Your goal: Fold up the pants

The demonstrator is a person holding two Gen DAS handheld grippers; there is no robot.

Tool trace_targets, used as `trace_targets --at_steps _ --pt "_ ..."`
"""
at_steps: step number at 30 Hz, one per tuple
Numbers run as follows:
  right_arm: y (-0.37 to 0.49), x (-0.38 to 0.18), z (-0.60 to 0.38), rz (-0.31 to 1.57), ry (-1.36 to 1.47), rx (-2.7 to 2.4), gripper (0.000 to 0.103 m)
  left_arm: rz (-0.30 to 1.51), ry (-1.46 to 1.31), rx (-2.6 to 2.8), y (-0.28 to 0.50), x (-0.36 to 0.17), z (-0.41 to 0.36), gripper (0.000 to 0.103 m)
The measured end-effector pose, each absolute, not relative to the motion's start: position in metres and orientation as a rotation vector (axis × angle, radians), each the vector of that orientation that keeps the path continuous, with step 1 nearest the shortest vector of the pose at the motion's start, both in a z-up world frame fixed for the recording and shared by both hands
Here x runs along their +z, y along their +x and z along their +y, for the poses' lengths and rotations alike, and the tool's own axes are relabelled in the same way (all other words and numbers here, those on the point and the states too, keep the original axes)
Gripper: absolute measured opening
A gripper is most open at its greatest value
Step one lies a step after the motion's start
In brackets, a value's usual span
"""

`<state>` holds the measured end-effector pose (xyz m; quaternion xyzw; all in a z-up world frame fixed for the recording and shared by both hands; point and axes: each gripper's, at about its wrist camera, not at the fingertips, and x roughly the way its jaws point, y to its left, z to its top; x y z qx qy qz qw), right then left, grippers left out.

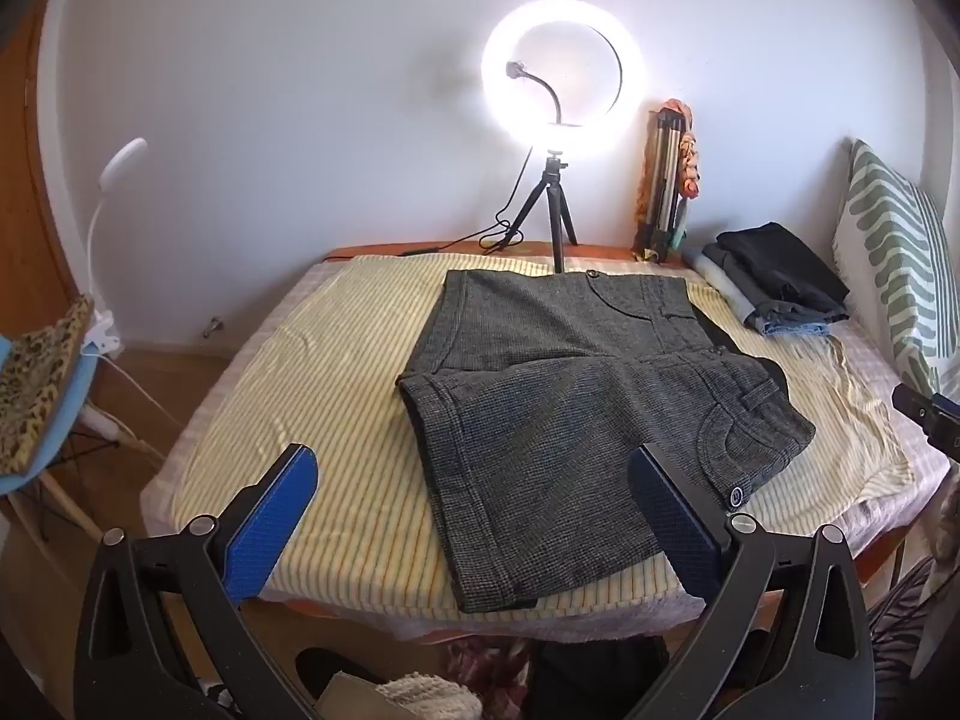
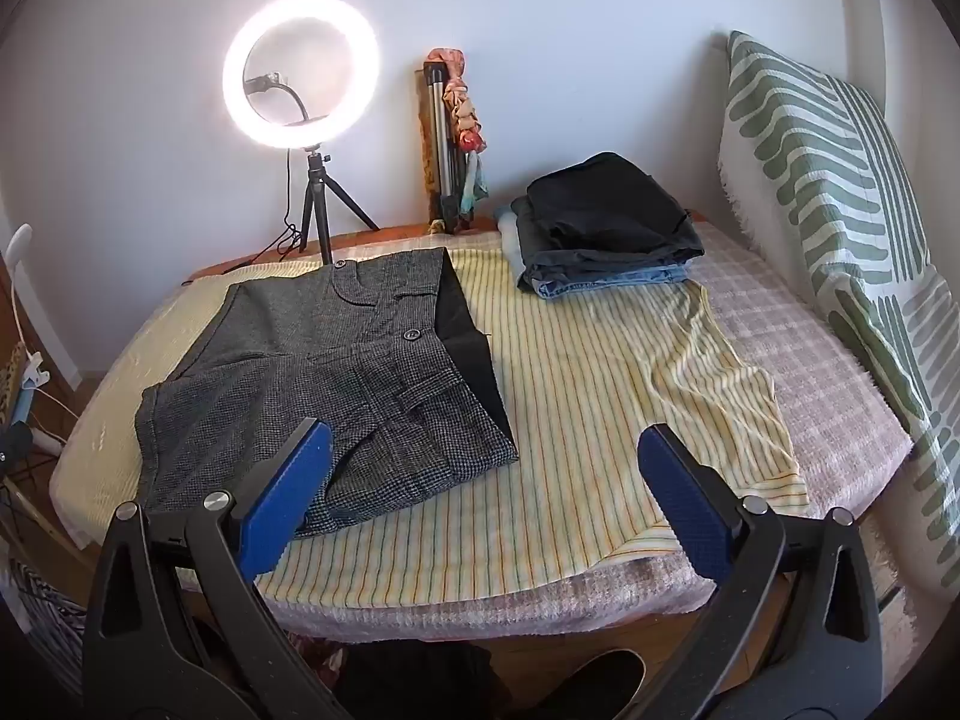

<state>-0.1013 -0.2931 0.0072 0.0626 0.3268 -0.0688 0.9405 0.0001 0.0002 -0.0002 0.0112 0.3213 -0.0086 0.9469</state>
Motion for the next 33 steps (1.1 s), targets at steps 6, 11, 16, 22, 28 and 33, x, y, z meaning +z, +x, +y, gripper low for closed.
trace_targets --at_steps 6,11,16,22,28,33 --pt "-0.102 0.007 -0.293 0.658 0.131 -0.142 0.103 0.661 0.019 -0.020 0.008 0.005 -0.005 0.103" --pt "-0.106 0.012 -0.295 0.649 0.129 -0.136 0.103 0.650 0.012 -0.009 0.008 0.010 -0.012 0.103" --pt "-0.104 0.011 -0.294 0.647 0.124 -0.139 0.103 0.623 -0.011 -0.017 0.002 0.011 0.002 0.103" --pt "-0.107 0.016 -0.290 0.627 0.126 -0.143 0.103 0.597 -0.021 -0.017 -0.002 0.015 0.001 0.103" --pt "-0.107 0.019 -0.289 0.616 0.121 -0.153 0.103 0.587 -0.032 -0.013 -0.003 0.015 0.003 0.103" --pt "-0.109 0.022 -0.286 0.603 0.109 -0.161 0.103 0.581 -0.038 -0.008 -0.003 0.016 0.005 0.103"
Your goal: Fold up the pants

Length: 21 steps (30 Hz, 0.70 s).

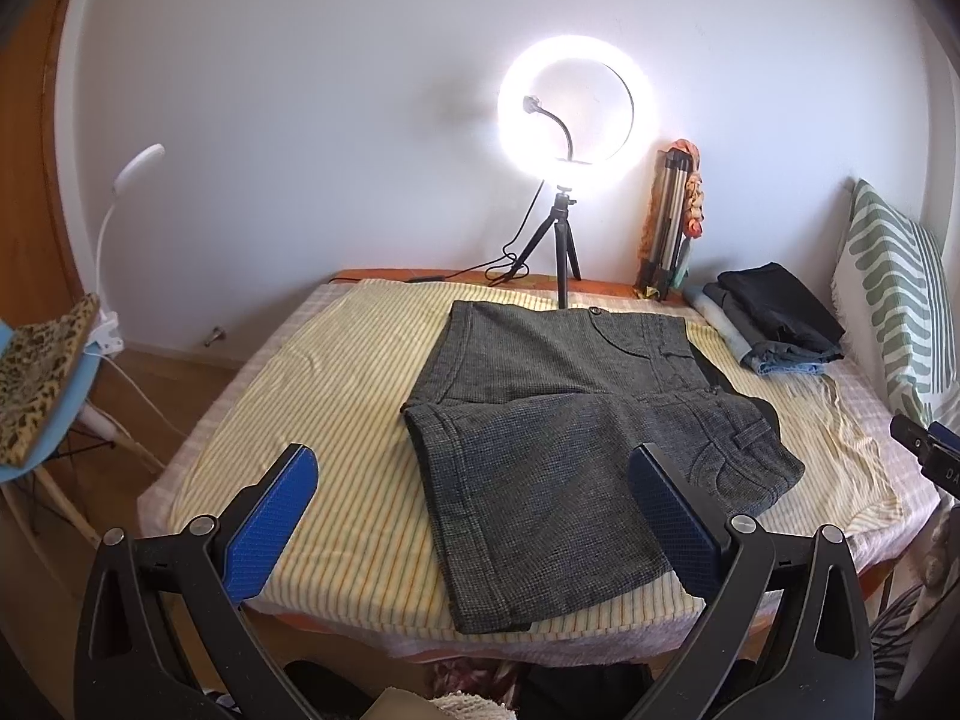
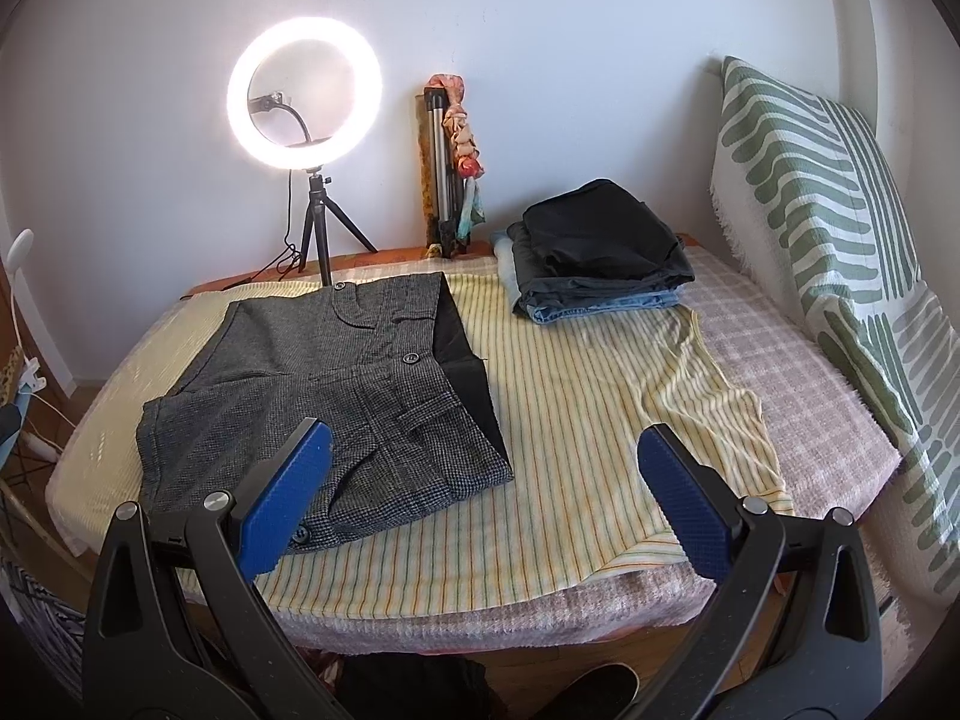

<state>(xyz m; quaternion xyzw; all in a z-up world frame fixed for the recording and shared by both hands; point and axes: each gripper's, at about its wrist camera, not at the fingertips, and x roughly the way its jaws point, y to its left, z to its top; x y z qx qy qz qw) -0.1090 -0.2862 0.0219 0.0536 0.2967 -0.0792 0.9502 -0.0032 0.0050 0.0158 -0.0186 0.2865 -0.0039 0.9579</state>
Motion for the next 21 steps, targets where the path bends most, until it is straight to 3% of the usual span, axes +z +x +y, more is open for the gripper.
trace_targets --at_steps 21 --pt "-0.1089 0.0234 -0.2821 0.599 0.084 -0.157 0.103 0.578 -0.035 -0.007 -0.0026 0.0167 0.0047 0.103"
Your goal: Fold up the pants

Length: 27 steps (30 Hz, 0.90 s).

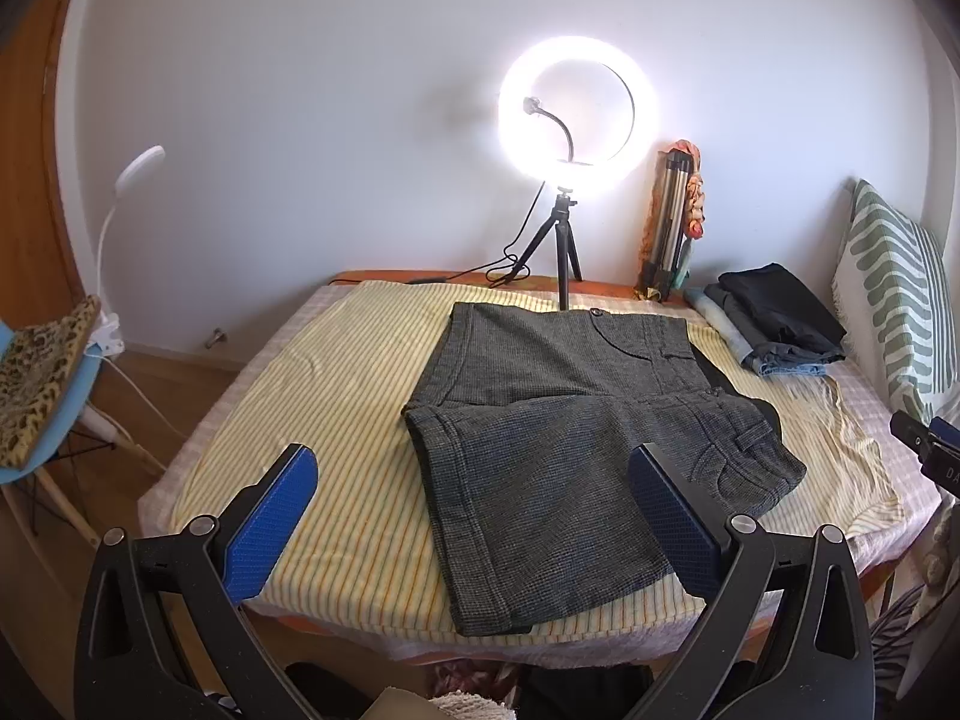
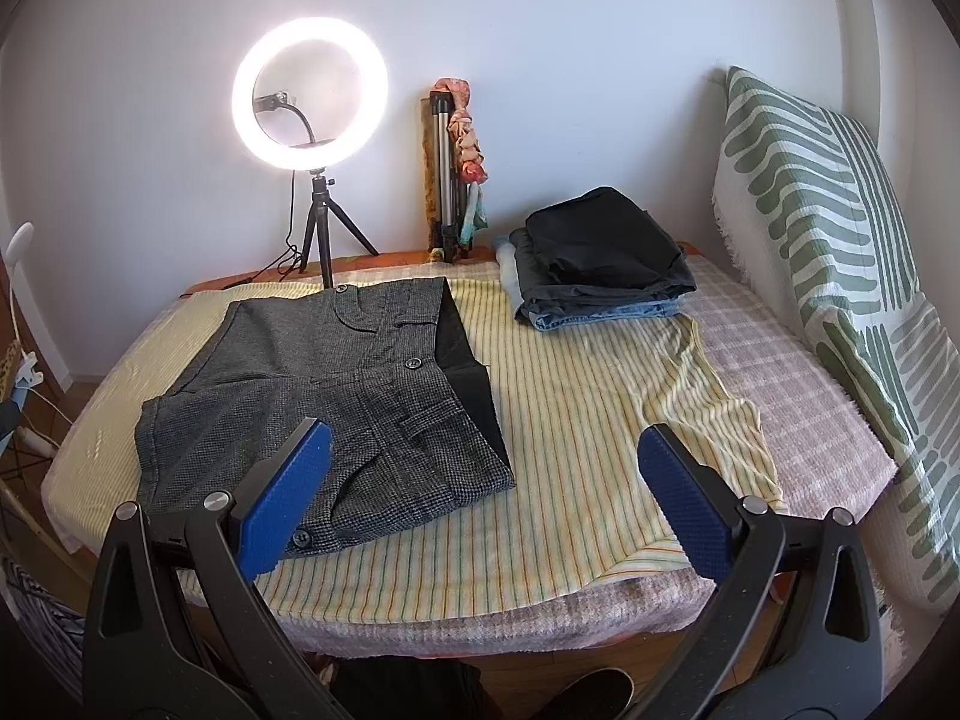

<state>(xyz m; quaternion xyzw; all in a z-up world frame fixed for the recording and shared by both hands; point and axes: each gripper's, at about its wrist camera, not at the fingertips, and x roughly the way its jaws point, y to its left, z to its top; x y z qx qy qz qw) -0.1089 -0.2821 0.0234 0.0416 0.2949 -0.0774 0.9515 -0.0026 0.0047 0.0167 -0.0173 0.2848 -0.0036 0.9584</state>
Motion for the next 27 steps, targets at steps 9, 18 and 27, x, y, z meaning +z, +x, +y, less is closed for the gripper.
trace_targets --at_steps 9,18,27 --pt "-0.1076 0.0259 -0.2815 0.601 0.084 -0.156 0.103 0.583 -0.039 -0.010 -0.0022 0.0162 0.0067 0.103" --pt "-0.1078 0.0263 -0.2830 0.601 0.084 -0.155 0.103 0.587 -0.035 -0.017 -0.0024 0.0150 0.0055 0.103" --pt "-0.1079 0.0263 -0.2850 0.601 0.088 -0.151 0.103 0.592 -0.031 -0.018 -0.0025 0.0120 0.0026 0.103"
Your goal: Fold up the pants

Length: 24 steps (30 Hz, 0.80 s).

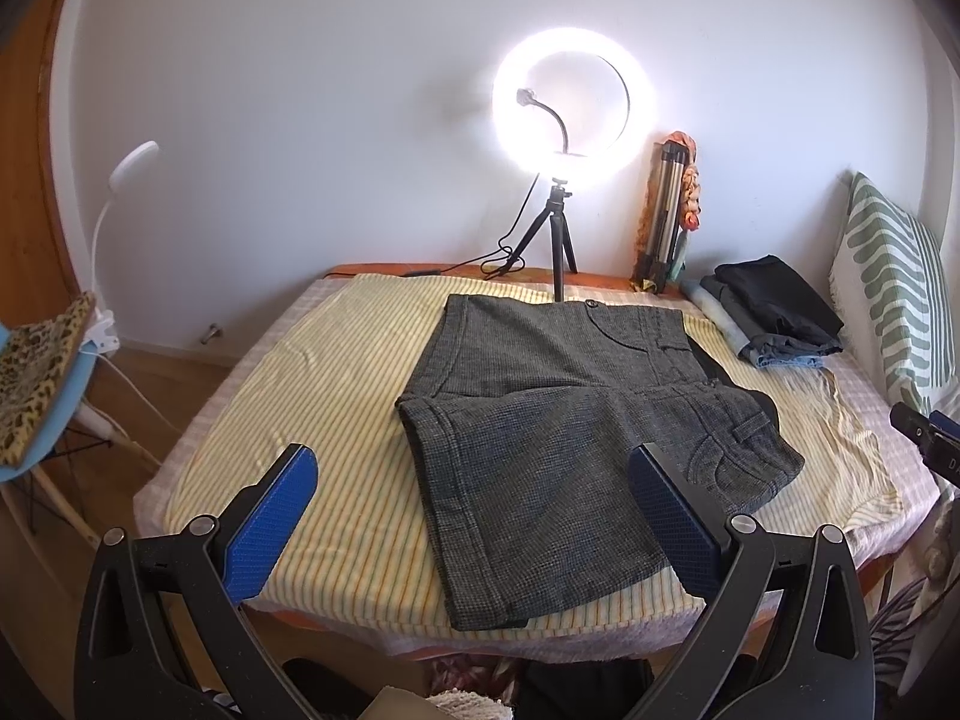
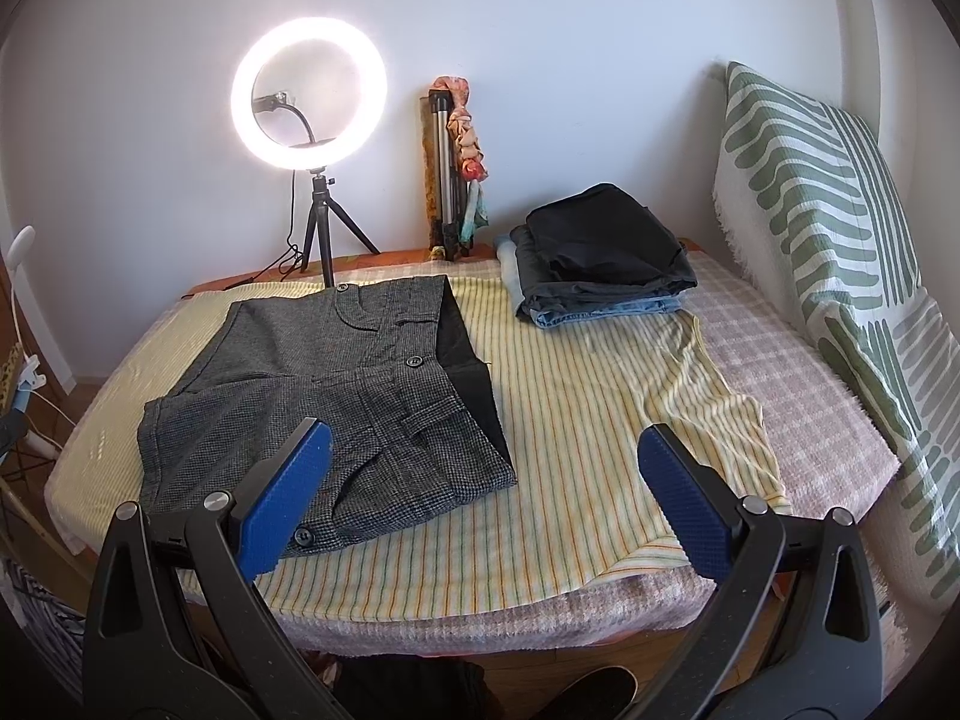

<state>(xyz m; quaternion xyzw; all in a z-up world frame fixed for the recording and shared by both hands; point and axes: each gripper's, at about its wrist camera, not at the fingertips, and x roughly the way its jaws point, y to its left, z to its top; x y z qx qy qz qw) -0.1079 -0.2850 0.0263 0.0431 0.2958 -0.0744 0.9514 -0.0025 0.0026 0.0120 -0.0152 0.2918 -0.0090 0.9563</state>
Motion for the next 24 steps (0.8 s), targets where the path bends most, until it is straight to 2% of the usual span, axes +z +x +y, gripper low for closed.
trace_targets --at_steps 16,24 --pt "-0.106 0.020 -0.286 0.609 0.090 -0.141 0.103 0.622 -0.013 -0.036 0.002 0.002 0.004 0.103" --pt "-0.092 0.019 -0.284 0.621 -0.028 -0.062 0.103 0.657 -0.001 -0.135 0.012 -0.009 0.014 0.103"
